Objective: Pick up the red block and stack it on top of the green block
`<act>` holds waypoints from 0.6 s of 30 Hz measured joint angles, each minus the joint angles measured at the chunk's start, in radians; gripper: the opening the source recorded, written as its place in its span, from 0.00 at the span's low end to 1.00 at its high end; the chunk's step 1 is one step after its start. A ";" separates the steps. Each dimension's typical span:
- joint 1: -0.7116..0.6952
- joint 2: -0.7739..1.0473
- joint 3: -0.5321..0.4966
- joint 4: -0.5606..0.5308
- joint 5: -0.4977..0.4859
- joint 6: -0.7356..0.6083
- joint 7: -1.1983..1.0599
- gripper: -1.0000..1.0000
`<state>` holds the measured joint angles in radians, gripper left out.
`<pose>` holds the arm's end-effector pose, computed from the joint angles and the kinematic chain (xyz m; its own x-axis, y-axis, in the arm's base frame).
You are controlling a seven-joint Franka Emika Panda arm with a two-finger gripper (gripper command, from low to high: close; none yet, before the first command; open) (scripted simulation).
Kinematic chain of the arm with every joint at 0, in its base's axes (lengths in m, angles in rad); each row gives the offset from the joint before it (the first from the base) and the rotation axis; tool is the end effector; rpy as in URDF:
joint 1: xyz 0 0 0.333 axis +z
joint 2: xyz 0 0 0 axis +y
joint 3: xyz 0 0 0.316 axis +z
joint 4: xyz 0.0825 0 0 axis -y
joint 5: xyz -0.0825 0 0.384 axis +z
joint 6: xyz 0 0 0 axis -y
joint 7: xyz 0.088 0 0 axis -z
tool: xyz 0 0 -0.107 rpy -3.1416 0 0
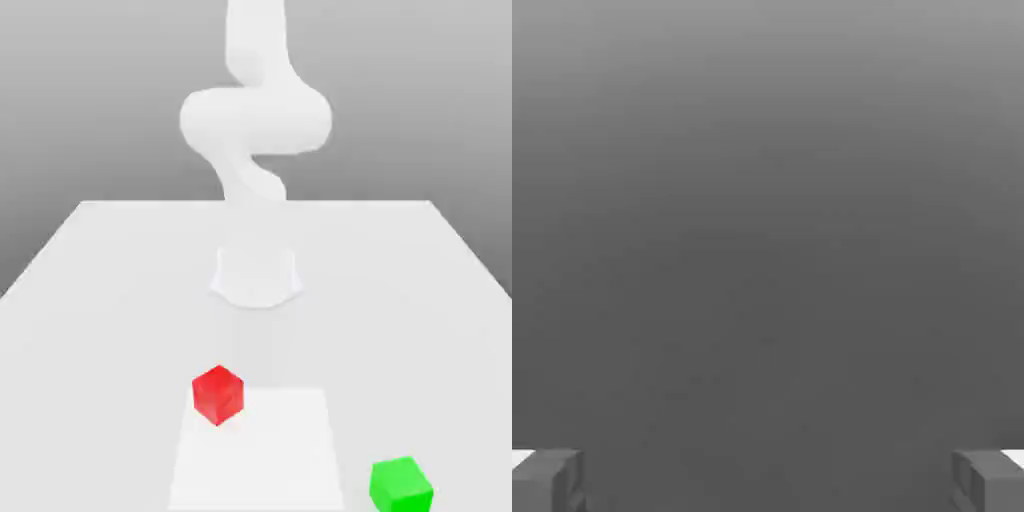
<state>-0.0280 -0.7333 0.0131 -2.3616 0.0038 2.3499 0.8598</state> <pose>0.3746 -0.0039 0.6611 0.4759 -0.7645 0.4348 -0.5809 -0.6444 -0.4973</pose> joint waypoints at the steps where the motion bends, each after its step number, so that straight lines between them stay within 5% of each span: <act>1: -0.013 0.033 0.006 -0.029 0.002 0.025 0.029 0.50; 18: -0.200 0.665 0.072 -0.513 0.008 0.483 0.553 0.50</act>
<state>-0.2282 -0.0688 0.0854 -2.8750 0.0119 2.8326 1.4125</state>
